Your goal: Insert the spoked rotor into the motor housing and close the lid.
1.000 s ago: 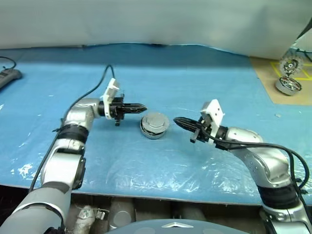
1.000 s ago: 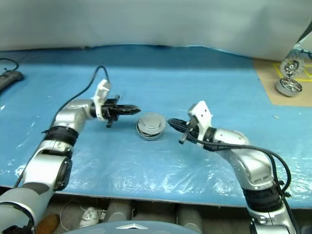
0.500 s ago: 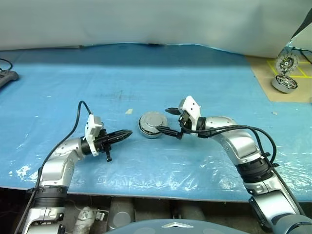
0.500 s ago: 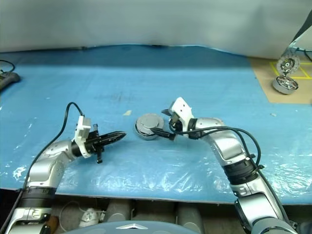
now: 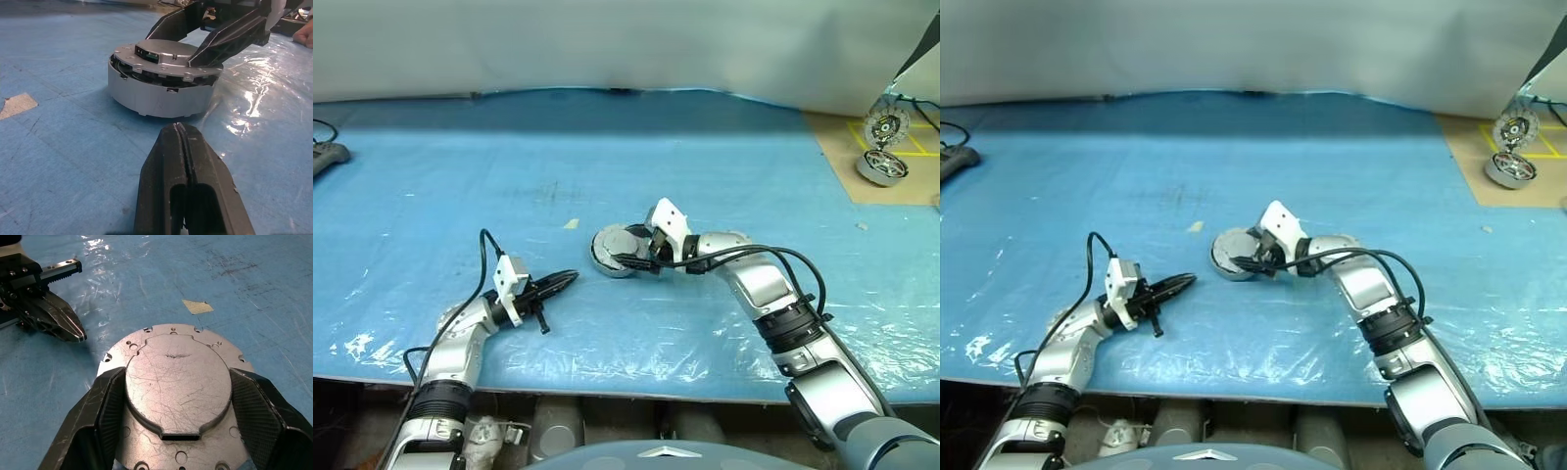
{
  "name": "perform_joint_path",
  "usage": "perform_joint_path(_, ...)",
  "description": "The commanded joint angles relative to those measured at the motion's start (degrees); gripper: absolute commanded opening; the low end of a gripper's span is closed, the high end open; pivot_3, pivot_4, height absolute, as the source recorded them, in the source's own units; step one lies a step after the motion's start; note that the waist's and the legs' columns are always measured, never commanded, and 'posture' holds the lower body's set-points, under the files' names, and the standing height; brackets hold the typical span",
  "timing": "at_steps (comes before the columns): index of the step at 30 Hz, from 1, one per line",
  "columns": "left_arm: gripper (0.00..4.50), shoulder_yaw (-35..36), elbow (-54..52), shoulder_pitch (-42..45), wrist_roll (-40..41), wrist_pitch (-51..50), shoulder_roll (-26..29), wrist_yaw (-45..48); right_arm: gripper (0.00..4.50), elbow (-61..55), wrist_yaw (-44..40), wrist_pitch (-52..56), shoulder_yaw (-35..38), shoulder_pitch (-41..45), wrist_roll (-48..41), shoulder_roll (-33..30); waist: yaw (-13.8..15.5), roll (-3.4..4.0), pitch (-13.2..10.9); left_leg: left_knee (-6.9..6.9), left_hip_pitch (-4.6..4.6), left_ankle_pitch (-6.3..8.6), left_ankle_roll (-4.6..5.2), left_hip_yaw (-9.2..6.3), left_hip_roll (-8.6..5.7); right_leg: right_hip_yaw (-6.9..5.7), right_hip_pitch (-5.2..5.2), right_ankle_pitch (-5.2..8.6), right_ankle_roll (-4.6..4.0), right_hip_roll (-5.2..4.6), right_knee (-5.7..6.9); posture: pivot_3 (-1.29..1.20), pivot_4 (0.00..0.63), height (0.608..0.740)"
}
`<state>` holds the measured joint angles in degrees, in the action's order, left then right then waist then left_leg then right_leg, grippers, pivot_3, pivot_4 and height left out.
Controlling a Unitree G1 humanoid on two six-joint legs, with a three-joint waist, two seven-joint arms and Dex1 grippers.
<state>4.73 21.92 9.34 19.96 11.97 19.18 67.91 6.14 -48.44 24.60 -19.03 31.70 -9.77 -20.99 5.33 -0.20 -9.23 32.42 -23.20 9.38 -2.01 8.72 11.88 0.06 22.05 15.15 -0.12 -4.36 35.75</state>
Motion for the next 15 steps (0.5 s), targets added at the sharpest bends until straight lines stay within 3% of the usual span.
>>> perform_joint_path(1,0.0,0.0,-0.3,0.1,0.9,1.8,-0.3,-0.2,2.93,0.2,-0.2,-0.1,0.0,0.9,0.8,0.6,0.0,0.0,0.0,0.0,0.0,0.0,0.0,0.0,-0.01,0.0,0.0,0.0,0.0,0.0,0.0,0.0,0.15,0.74)
perform_joint_path(15,0.0,-1.3,-8.0,-5.0,2.1,0.0,0.4,-1.7,2.93,0.9,0.7,0.3,-1.6,2.7,4.6,2.8,-0.6,-0.01,0.0,0.02,0.0,0.0,0.0,0.03,0.04,0.02,0.02,0.01,-0.03,0.02,0.03,0.0,0.15,0.74)
